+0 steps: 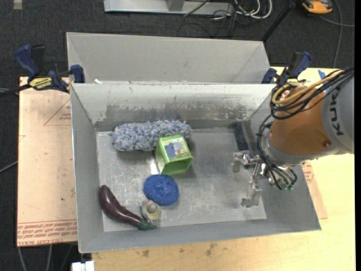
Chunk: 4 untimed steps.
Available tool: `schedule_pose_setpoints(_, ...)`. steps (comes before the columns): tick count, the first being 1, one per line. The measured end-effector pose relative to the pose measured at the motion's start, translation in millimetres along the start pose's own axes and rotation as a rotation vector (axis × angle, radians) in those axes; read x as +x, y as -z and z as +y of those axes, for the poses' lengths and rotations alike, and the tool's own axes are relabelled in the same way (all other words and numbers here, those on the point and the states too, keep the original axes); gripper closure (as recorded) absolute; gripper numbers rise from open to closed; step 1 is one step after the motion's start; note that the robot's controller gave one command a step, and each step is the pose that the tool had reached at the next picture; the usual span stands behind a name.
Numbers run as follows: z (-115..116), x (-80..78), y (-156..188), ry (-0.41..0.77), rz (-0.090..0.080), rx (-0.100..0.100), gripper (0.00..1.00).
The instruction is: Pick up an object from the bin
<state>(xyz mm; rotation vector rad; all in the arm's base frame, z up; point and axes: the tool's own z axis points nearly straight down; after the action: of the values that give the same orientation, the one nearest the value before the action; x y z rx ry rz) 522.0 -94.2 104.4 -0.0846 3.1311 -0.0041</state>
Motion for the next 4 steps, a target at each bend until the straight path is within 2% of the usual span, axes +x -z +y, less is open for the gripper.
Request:
schedule_pose_setpoints(1, 51.6, -18.7, -25.3, 0.015, 0.009, -0.003, 0.00)
schedule_pose_setpoints(2, 97.7, -23.2, -27.3, 0.024, 0.008, -0.006, 0.00)
schedule_pose_setpoints(3, 104.6, -69.8, -31.0, 0.009, 0.009, -0.005, 0.00)
schedule_pose_setpoints(4, 131.4, -95.3, -32.5, 0.030, 0.003, -0.002, 0.00)
